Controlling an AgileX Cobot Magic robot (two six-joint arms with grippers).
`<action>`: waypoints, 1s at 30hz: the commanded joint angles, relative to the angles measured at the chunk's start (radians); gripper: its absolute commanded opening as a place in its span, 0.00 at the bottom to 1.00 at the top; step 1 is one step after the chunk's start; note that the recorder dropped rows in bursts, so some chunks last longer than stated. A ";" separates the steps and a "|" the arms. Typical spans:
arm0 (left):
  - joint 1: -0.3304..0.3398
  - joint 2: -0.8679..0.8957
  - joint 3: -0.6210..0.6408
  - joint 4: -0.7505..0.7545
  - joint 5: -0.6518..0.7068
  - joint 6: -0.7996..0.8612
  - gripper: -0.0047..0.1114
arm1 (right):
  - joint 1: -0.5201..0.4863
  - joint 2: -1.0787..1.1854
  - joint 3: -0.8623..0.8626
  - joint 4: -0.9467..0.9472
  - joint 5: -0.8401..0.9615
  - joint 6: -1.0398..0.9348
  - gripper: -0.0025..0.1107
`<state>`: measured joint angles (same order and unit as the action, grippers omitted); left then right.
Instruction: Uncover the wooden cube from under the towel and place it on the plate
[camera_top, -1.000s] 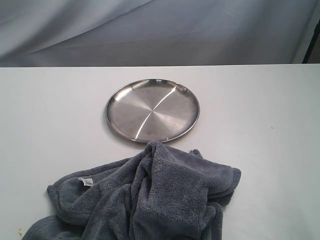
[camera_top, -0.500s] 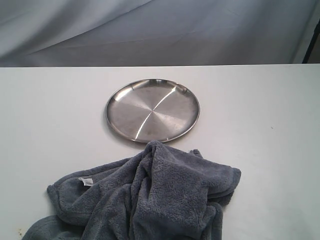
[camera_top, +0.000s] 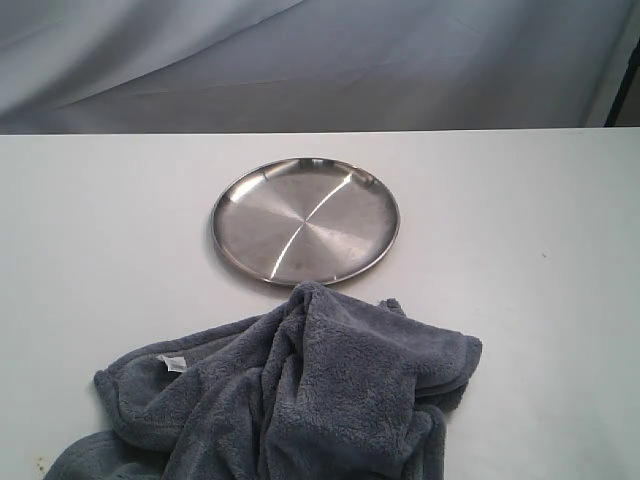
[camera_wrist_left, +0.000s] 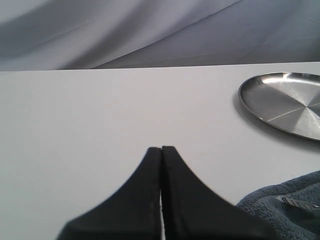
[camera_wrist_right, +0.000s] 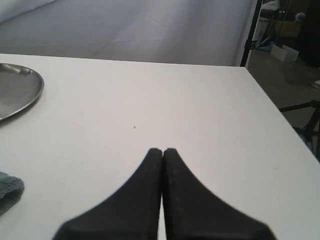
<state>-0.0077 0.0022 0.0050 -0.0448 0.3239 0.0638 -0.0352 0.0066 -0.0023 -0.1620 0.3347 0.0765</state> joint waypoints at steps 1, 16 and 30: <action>0.002 -0.002 -0.005 -0.001 -0.011 -0.004 0.04 | 0.004 -0.007 0.002 -0.069 -0.133 -0.017 0.02; 0.002 -0.002 -0.005 -0.001 -0.011 -0.004 0.04 | 0.004 -0.007 0.002 0.021 -0.704 -0.009 0.02; 0.002 -0.002 -0.005 -0.001 -0.011 -0.004 0.04 | 0.004 -0.007 -0.014 0.048 -1.003 0.348 0.02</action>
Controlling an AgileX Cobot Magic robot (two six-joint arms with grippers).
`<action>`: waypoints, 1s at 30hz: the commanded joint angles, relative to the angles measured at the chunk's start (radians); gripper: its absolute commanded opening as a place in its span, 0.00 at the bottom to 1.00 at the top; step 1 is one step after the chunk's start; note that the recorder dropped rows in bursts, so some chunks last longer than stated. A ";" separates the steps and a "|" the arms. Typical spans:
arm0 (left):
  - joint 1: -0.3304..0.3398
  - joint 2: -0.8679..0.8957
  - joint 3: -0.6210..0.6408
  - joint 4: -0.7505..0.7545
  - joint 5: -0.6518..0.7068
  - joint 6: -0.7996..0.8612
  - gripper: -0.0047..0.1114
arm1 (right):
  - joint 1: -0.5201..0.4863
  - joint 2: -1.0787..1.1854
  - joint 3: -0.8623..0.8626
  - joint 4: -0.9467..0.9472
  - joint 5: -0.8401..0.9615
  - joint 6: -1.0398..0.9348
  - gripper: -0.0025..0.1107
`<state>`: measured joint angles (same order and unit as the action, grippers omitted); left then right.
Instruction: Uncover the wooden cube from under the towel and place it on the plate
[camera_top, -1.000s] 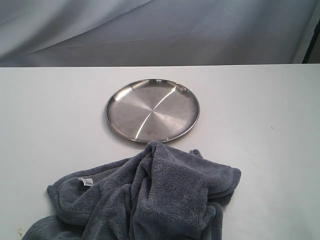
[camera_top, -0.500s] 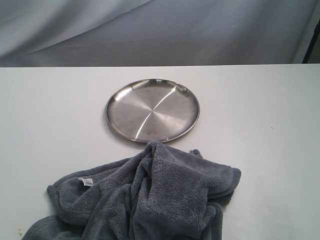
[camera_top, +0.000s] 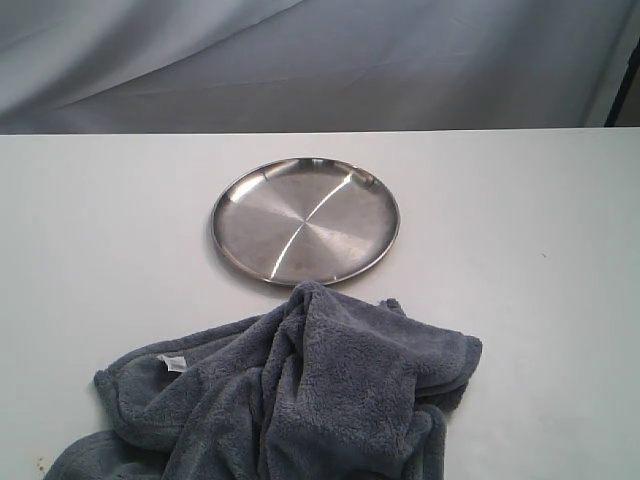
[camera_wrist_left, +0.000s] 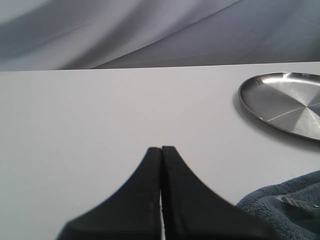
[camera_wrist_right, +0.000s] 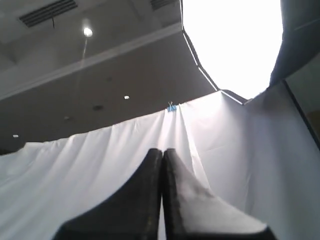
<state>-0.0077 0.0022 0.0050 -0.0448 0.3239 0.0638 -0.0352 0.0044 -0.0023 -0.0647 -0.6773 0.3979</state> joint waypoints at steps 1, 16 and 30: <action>0.002 -0.002 -0.005 -0.001 -0.011 -0.004 0.04 | 0.004 -0.004 -0.047 -0.116 0.103 0.041 0.02; 0.002 -0.002 -0.005 -0.001 -0.011 -0.004 0.04 | 0.081 0.563 -0.485 -1.680 0.230 1.503 0.02; 0.002 -0.002 -0.005 -0.001 -0.011 -0.004 0.04 | 0.085 0.981 -0.605 -1.670 -0.197 1.454 0.02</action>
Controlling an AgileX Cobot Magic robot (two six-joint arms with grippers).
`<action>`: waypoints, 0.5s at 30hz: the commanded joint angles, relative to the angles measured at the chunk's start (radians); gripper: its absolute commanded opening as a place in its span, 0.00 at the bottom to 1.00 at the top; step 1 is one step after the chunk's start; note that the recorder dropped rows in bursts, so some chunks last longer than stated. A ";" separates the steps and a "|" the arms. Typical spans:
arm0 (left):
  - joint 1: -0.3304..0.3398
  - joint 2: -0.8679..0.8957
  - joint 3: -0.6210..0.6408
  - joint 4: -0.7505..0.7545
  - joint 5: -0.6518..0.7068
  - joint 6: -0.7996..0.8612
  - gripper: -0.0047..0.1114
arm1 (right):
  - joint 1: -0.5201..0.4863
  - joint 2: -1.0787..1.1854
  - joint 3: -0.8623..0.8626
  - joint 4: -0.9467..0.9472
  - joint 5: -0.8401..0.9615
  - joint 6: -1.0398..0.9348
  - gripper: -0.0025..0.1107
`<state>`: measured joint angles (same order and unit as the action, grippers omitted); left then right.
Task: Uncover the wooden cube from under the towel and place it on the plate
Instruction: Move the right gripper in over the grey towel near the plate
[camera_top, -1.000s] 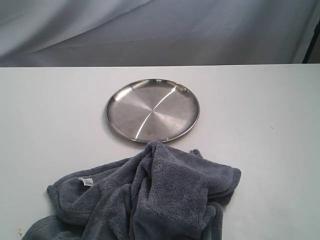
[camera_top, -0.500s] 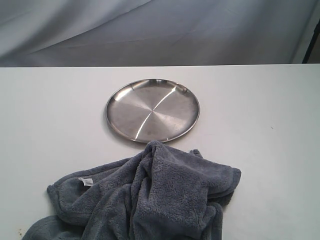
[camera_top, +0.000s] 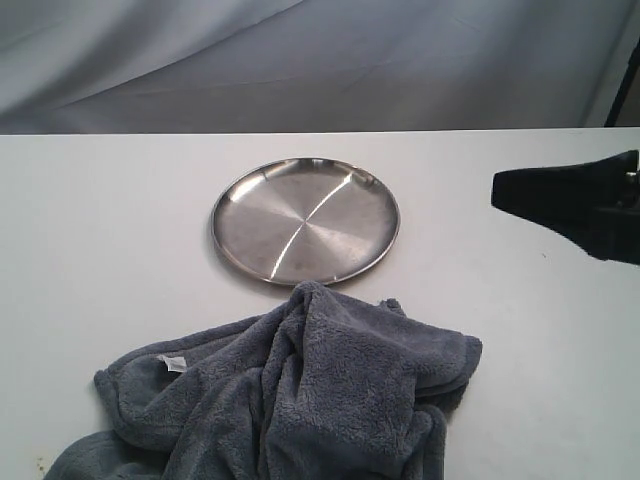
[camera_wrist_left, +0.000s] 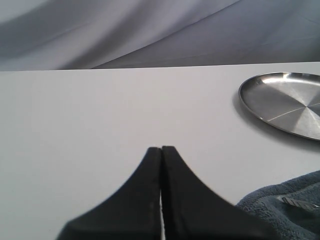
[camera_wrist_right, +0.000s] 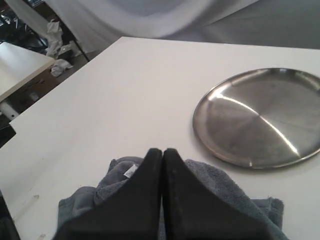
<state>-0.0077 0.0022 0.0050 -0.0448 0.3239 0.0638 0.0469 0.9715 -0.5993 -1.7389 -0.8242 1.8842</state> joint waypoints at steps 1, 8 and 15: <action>0.002 -0.002 -0.005 -0.001 -0.011 -0.004 0.04 | 0.004 0.006 -0.008 0.004 -0.051 -0.037 0.02; 0.002 -0.002 -0.005 -0.001 -0.011 -0.004 0.04 | 0.004 -0.027 -0.008 0.059 0.042 -0.120 0.02; 0.002 -0.002 -0.005 -0.001 -0.011 -0.004 0.04 | 0.004 -0.025 -0.006 0.223 0.043 -0.258 0.02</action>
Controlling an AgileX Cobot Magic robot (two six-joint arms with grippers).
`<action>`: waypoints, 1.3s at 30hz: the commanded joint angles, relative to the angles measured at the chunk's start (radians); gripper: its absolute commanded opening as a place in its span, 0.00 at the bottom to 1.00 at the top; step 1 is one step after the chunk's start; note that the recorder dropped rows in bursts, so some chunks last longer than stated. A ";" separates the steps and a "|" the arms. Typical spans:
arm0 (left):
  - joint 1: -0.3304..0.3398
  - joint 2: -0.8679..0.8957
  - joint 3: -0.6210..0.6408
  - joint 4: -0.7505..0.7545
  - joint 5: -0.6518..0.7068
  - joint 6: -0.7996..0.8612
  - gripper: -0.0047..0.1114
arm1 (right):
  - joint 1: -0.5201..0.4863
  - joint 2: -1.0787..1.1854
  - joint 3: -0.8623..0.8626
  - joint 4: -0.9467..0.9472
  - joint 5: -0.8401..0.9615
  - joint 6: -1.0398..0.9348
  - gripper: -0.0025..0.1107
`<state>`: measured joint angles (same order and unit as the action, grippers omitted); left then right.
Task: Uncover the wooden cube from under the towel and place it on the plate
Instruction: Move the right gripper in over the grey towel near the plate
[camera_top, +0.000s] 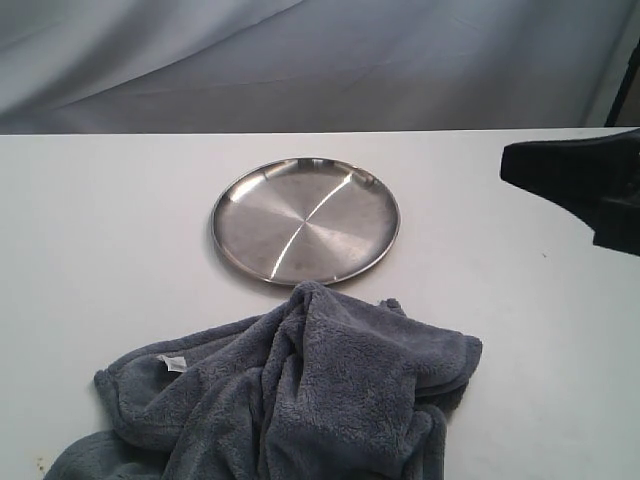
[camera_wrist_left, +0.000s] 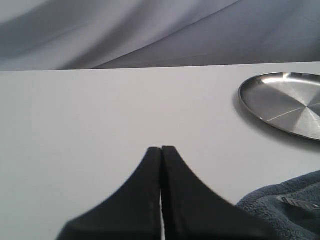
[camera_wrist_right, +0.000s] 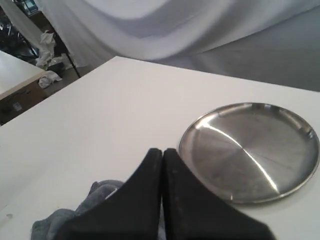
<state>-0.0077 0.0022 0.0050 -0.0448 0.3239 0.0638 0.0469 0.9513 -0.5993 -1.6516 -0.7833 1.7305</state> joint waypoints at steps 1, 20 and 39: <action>0.002 -0.002 -0.005 -0.001 -0.011 -0.004 0.04 | 0.004 -0.005 0.001 0.212 -0.006 -0.160 0.02; 0.002 -0.002 -0.005 -0.001 -0.011 -0.004 0.04 | 0.621 -0.005 -0.091 1.487 1.076 -1.632 0.02; 0.002 -0.002 -0.005 -0.001 -0.011 -0.004 0.04 | 0.758 0.378 -0.258 1.934 1.560 -2.050 0.02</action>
<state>-0.0077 0.0022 0.0050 -0.0448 0.3239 0.0638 0.8019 1.2601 -0.8532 0.2386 0.8052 -0.2928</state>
